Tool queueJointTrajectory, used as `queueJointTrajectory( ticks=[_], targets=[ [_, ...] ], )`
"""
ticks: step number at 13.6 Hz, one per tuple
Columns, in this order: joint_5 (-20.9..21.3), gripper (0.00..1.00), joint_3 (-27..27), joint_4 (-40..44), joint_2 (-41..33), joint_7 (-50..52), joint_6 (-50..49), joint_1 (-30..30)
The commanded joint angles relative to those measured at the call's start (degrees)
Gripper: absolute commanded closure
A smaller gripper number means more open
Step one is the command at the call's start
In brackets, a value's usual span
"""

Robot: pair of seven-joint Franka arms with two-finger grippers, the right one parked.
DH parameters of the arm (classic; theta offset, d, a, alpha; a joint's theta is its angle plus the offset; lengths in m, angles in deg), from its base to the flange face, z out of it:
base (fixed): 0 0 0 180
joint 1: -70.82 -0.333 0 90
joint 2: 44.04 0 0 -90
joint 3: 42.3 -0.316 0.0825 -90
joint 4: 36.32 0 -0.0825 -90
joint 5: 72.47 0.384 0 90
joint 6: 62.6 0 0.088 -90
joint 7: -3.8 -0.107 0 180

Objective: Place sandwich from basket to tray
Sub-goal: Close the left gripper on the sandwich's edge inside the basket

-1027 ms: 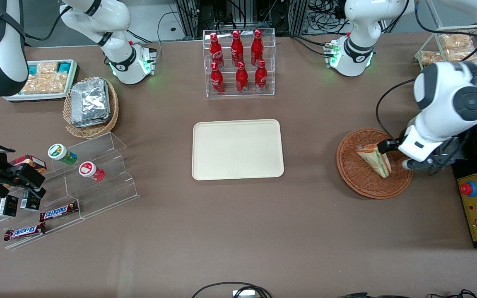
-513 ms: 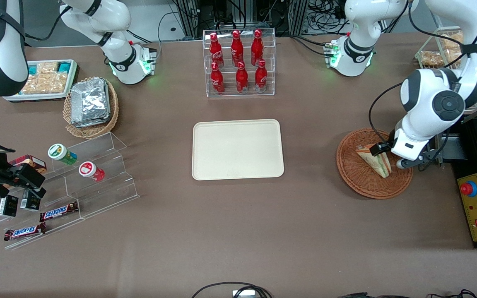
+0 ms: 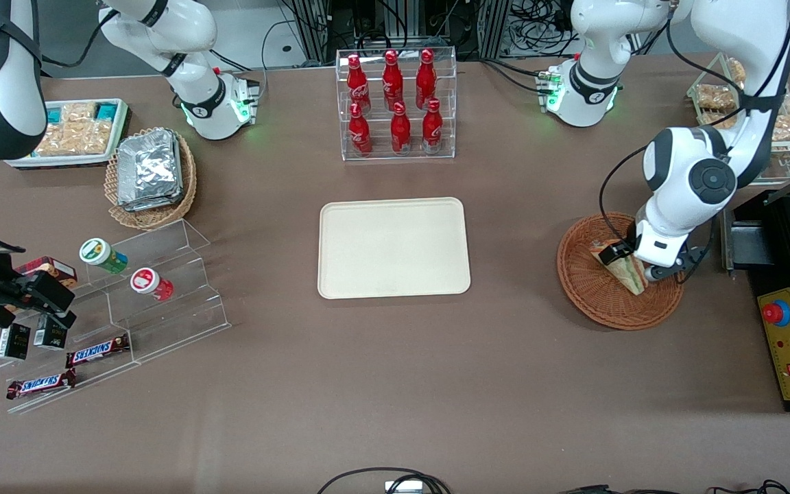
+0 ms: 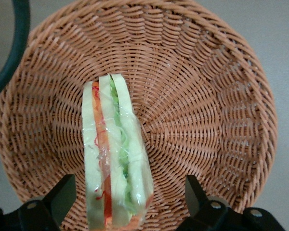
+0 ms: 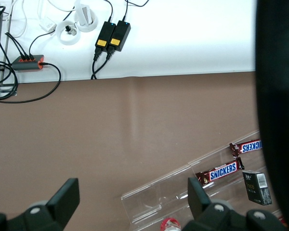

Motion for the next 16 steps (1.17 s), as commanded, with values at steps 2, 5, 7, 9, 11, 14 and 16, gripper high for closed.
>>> queueJointTrajectory(
  ticks=[2, 5, 7, 9, 11, 14, 16],
  targets=[
    [0.5, 0.0, -0.6, -1.7, 1.9, 1.5, 4.3, -0.8],
    [0.5, 0.07, -0.6, -1.7, 2.5, 2.1, 4.8, -1.6],
    [0.5, 0.72, -0.6, -1.5, 2.9, 5.0, 4.8, -1.6],
    [0.5, 1.0, -0.6, -1.3, 3.2, 6.0, 4.7, -1.6],
    [0.5, 1.0, -0.6, -1.1, 3.2, 7.7, 4.5, -1.6],
    [0.8, 1.0, -0.6, -0.4, 1.5, 8.4, 1.4, -1.4],
    [1.0, 1.0, -0.3, 1.0, -1.2, 7.6, -2.7, -1.3]
  ],
)
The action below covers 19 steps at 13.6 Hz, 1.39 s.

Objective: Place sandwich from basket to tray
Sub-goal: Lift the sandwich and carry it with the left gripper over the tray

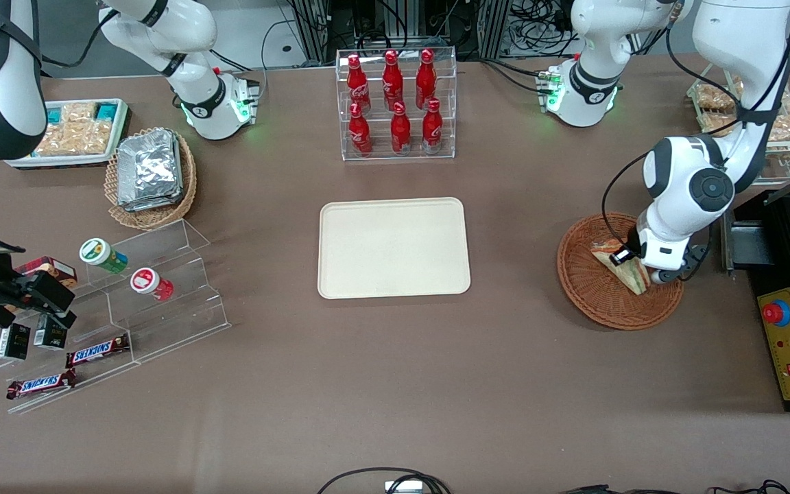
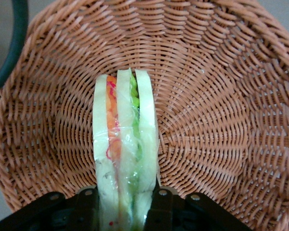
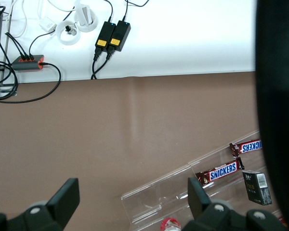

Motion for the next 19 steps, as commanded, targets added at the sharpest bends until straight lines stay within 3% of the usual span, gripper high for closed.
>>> queueJointTrajectory(
  ticks=[1, 3, 8, 13, 19],
  targets=[
    [1.1, 1.0, 0.6, 2.4, -4.5, 0.6, -6.8, 0.1],
    [1.2, 1.0, 1.0, 6.3, -5.0, -0.3, -11.3, 0.5],
    [1.2, 1.0, 7.6, 20.2, -4.0, -0.8, -26.2, 0.6],
    [0.4, 1.0, 17.0, 25.8, -1.8, -0.7, -26.6, 0.7],
    [3.2, 1.0, 28.1, 27.1, -0.3, -0.4, -26.1, 1.2]
  ],
)
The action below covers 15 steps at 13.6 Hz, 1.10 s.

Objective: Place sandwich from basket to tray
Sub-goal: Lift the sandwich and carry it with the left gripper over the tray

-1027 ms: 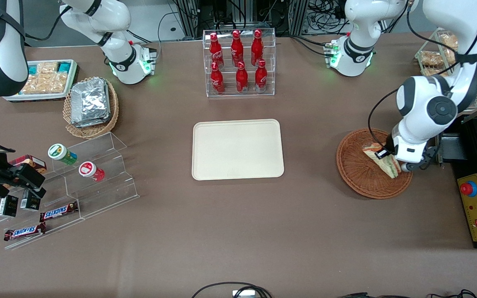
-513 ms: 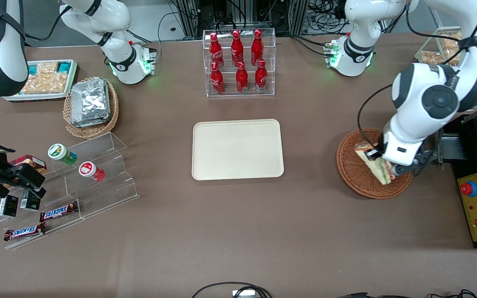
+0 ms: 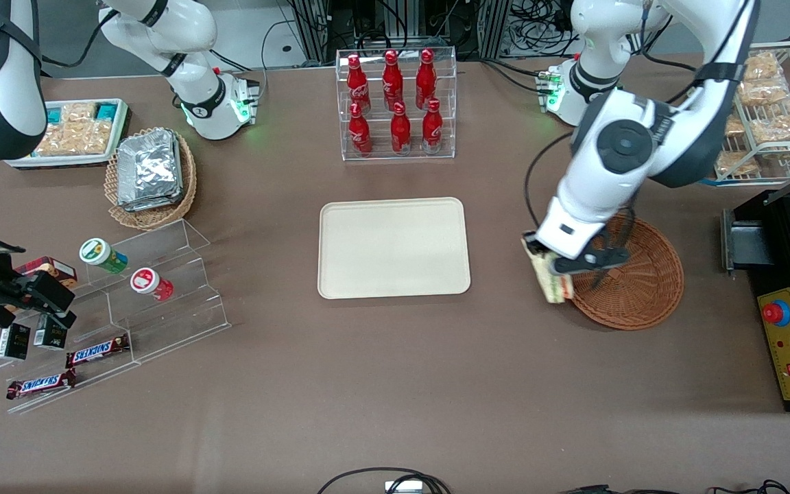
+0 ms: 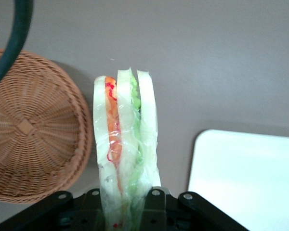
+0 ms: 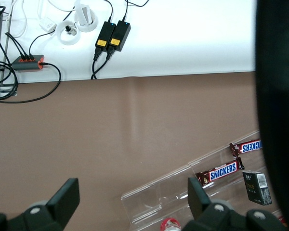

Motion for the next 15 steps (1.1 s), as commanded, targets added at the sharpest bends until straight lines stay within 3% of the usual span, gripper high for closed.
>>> queueJointTrajectory(
  ticks=[1, 4, 10, 15],
  targets=[
    [2.8, 1.0, 4.4, 2.1, 2.1, 0.6, -1.1, -0.1],
    [3.2, 1.0, 9.3, 2.0, 3.3, 0.8, -1.1, 0.8],
    [13.2, 1.0, 9.4, 4.1, 12.9, 6.9, -1.0, 10.9],
    [16.0, 1.0, 9.3, 4.1, 20.0, 12.0, 3.7, 14.9]
  ],
)
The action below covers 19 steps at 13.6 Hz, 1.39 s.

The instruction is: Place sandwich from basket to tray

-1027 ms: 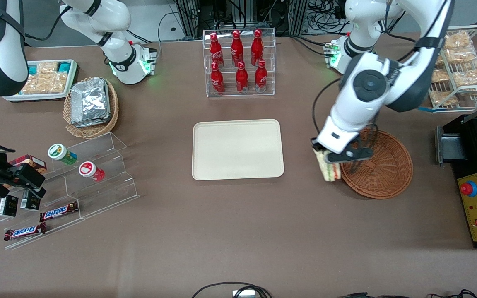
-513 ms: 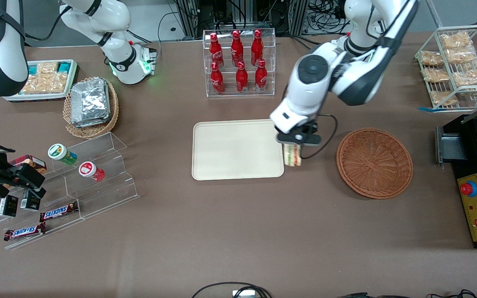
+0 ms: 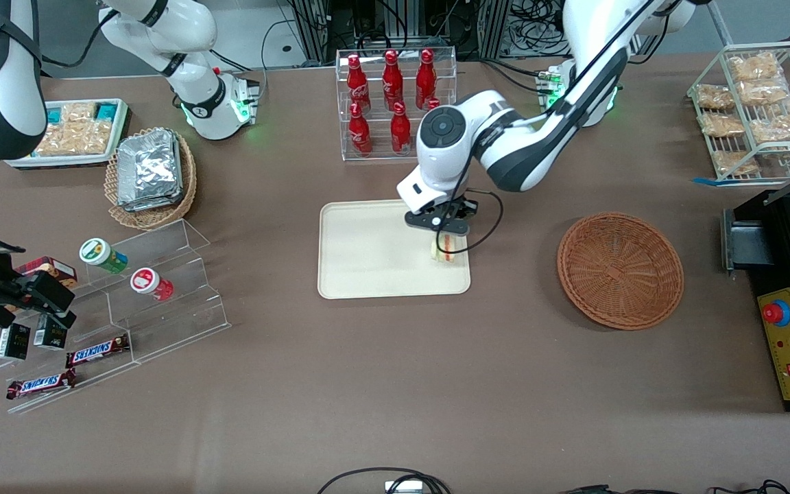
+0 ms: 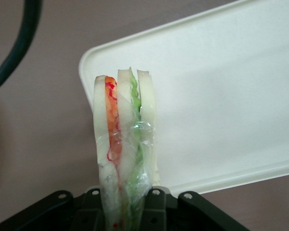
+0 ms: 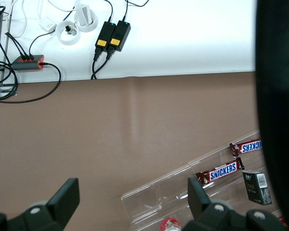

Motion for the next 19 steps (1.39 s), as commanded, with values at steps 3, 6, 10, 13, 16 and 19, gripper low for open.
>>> queueJointTrajectory(
  ticks=[3, 6, 10, 13, 16, 19],
  targets=[
    [9.0, 1.0, -0.4, 2.3, 8.6, 9.3, 2.5, 2.6],
    [14.7, 1.0, -0.4, 2.2, 12.2, 12.9, 2.7, 3.4],
    [14.8, 1.0, -0.5, 2.0, 13.4, 13.1, 3.8, 3.4],
    [14.8, 0.0, -0.6, 2.1, 13.7, 13.2, 3.7, 3.4],
    [14.7, 0.0, -0.6, 3.6, 13.1, 15.3, 3.2, 2.9],
    [13.7, 0.0, -0.5, 7.4, 11.8, 15.8, 0.0, 1.0]
  ],
)
